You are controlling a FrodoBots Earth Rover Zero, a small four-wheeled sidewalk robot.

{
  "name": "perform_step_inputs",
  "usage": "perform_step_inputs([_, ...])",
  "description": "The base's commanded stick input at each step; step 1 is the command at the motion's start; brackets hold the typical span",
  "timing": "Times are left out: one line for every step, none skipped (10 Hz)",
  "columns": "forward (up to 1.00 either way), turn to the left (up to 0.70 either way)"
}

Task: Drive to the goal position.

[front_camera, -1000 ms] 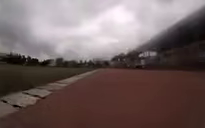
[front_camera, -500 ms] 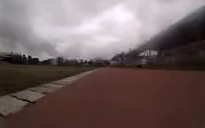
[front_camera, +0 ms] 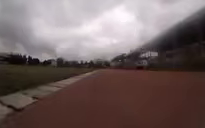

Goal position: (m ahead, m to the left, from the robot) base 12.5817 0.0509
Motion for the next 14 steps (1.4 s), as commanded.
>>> perform_step_inputs([0.70,0.00])
perform_step_inputs([0.70,0.00])
perform_step_inputs([0.70,0.02])
perform_step_inputs([0.70,0.11])
perform_step_inputs([0.70,0.11])
perform_step_inputs([0.70,0.04])
perform_step_inputs([0.70,0.03])
perform_step_inputs([0.70,0.03])
perform_step_inputs([0.70,0.04])
perform_step_inputs([0.70,-0.05])
perform_step_inputs([0.70,-0.28])
perform_step_inputs([0.70,-0.21])
perform_step_inputs([0.70,-0.01])
perform_step_inputs([0.70,0.00])
